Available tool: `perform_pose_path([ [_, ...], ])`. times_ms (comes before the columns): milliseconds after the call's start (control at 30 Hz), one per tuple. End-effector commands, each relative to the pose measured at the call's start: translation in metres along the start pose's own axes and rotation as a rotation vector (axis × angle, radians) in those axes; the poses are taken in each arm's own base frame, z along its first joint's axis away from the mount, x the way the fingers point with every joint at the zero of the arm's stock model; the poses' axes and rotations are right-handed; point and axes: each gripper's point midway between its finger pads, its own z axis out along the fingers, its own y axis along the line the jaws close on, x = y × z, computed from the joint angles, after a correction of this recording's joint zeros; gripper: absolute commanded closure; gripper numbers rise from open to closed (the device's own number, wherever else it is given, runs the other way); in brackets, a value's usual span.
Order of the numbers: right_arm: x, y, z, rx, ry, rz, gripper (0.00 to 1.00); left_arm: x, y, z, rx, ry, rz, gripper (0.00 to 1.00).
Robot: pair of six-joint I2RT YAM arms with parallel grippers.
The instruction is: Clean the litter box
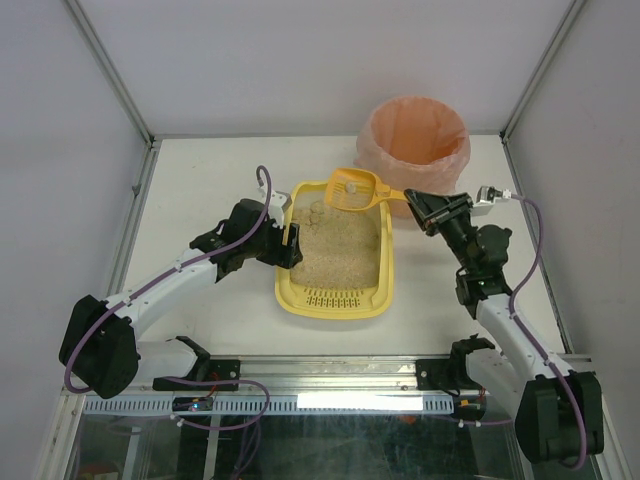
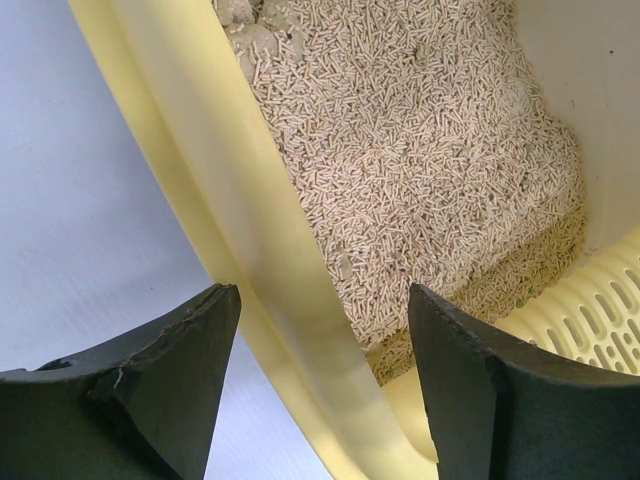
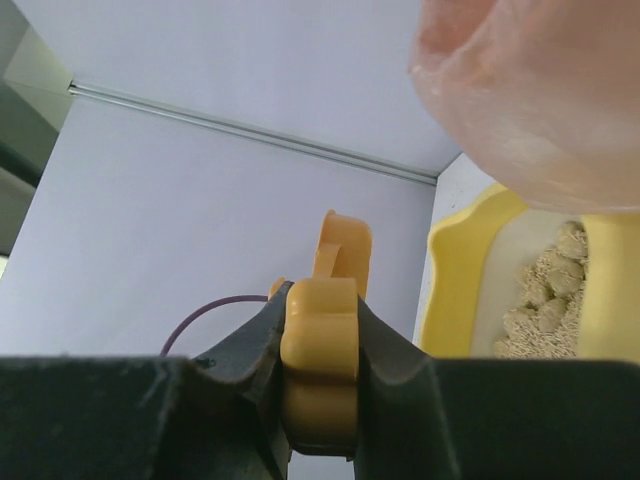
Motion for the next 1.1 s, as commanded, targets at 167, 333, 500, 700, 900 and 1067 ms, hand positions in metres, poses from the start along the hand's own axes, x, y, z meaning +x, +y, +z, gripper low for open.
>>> perform_pose_path([
  [167,-0.020,0.066,0.013,-0.112,-0.008,-0.216,1.00,-0.027,0.003,-0.012,-0.030,-0.102,-0.003,0.25],
  [333,-0.043,0.086,0.029,-0.128,-0.029,-0.332,1.00,-0.028,0.013,-0.015,-0.085,-0.113,0.008,0.22],
  [500,-0.077,0.109,0.035,-0.168,-0.082,-0.390,1.00,-0.029,0.018,-0.018,-0.112,-0.115,0.024,0.19],
  [700,-0.142,0.115,0.036,-0.094,-0.247,-0.549,1.00,-0.027,0.016,-0.017,-0.103,-0.091,0.036,0.19],
  [900,-0.181,0.114,0.054,0.028,-0.305,-0.914,1.00,-0.025,0.018,-0.015,-0.111,-0.076,0.037,0.19],
  [1067,-0.187,0.107,0.071,0.105,-0.240,-1.135,1.00,-0.025,0.019,-0.014,-0.113,-0.070,0.035,0.19],
])
